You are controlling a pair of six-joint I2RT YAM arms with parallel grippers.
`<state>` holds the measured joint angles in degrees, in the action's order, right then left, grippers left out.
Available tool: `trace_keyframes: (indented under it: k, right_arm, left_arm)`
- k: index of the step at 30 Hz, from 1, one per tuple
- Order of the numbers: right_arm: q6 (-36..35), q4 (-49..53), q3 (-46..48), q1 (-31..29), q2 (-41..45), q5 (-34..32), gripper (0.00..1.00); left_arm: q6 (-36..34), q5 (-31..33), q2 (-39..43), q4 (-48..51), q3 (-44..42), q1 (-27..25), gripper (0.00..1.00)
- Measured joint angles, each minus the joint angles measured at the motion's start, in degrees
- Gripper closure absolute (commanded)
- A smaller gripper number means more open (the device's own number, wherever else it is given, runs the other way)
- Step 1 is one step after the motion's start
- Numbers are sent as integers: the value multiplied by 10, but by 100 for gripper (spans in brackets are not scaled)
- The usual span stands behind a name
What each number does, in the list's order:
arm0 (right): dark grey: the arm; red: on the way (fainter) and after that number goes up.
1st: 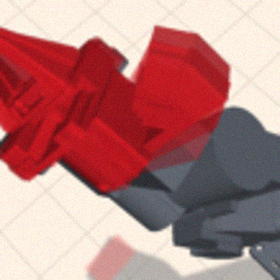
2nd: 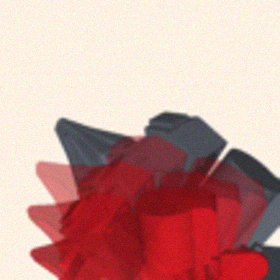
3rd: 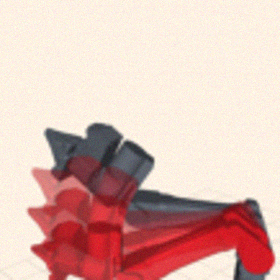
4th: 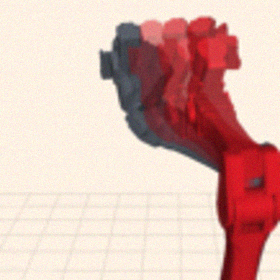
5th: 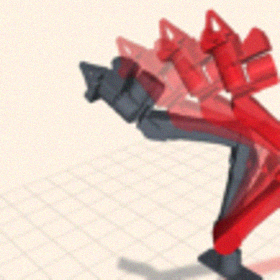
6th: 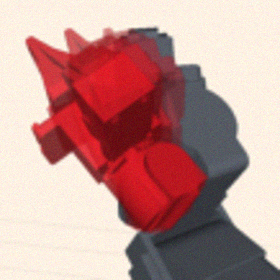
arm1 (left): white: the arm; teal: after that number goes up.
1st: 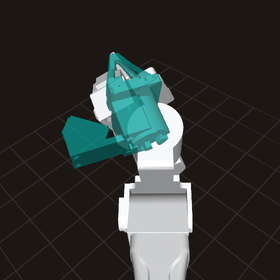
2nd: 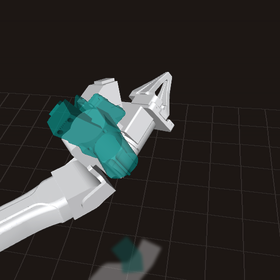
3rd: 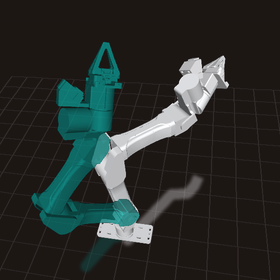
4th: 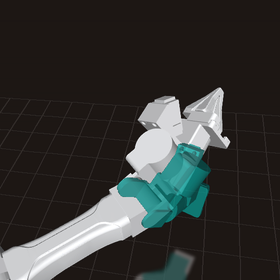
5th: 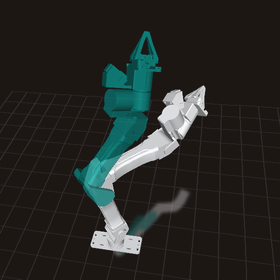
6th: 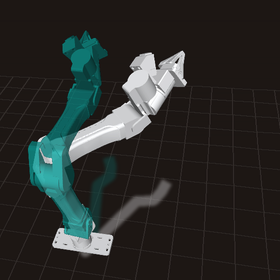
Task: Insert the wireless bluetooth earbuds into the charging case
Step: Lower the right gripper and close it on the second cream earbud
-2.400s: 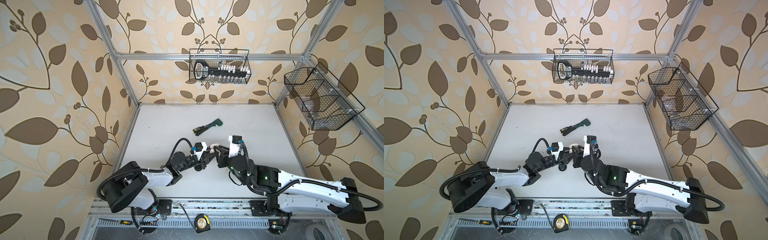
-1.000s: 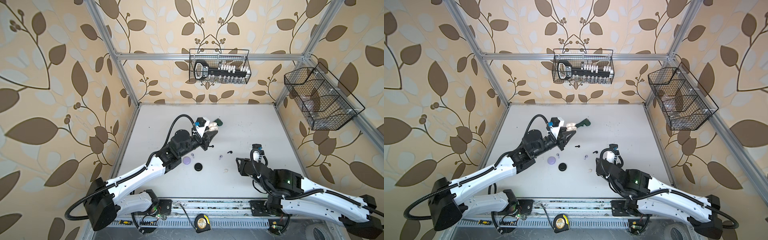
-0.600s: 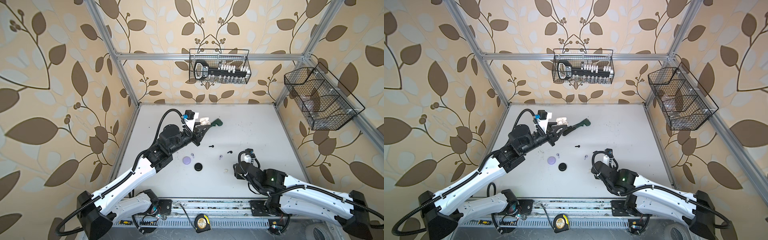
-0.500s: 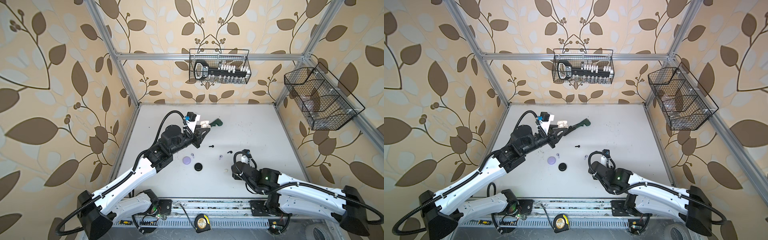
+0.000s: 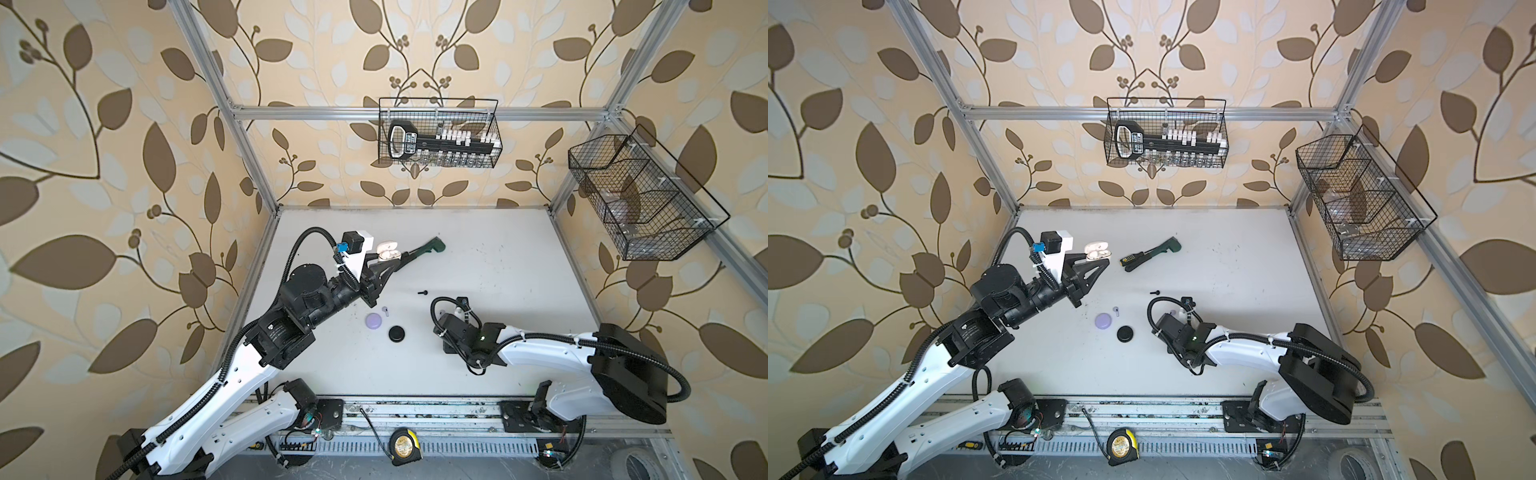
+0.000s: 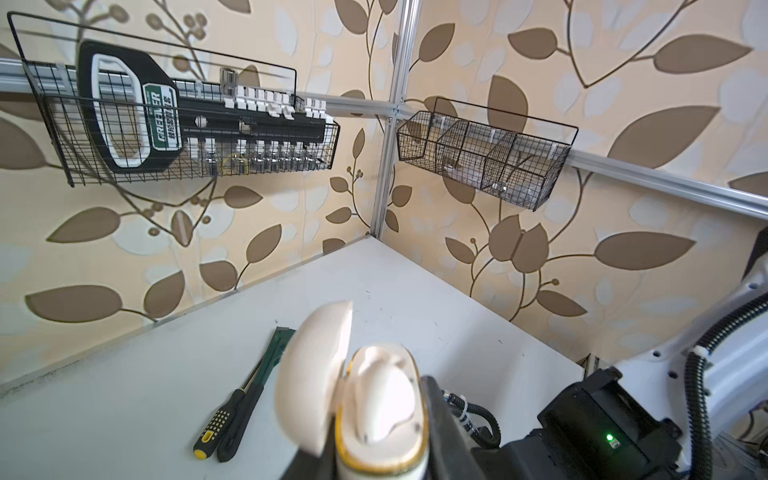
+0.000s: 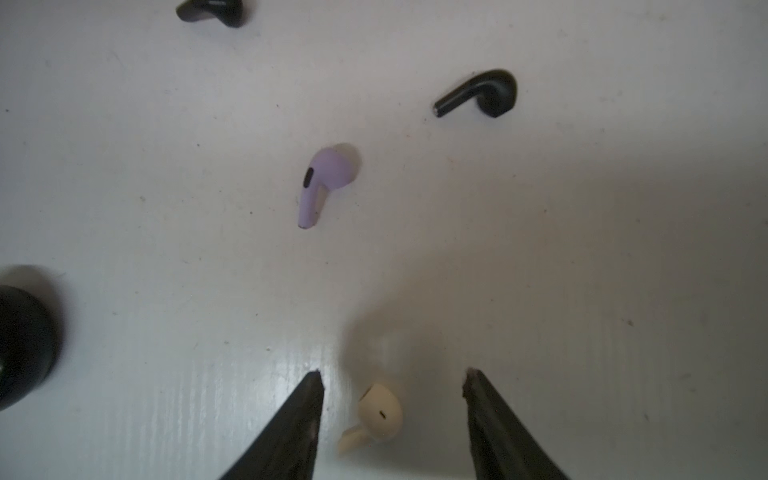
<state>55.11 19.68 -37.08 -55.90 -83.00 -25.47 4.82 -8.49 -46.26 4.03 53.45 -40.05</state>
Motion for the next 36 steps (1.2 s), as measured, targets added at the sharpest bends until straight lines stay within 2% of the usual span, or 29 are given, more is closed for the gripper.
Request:
trace_keyframes:
  k: [5,13,27,36]
  right_arm:
    - [-7,-6,-9,-9,-32,0,55]
    - [4,-16,-10,-27,-44,-19,70]
    - [44,-25,-19,-71,-70,-70,68]
    - [56,-12,-7,-82,-52,-68,69]
  left_arm:
    - [3,3,-15,12,-31,0,100]
    - [12,4,-19,18,-32,0,100]
    - [31,4,-29,7,-50,0,100]
    - [33,4,-30,5,-50,0,100]
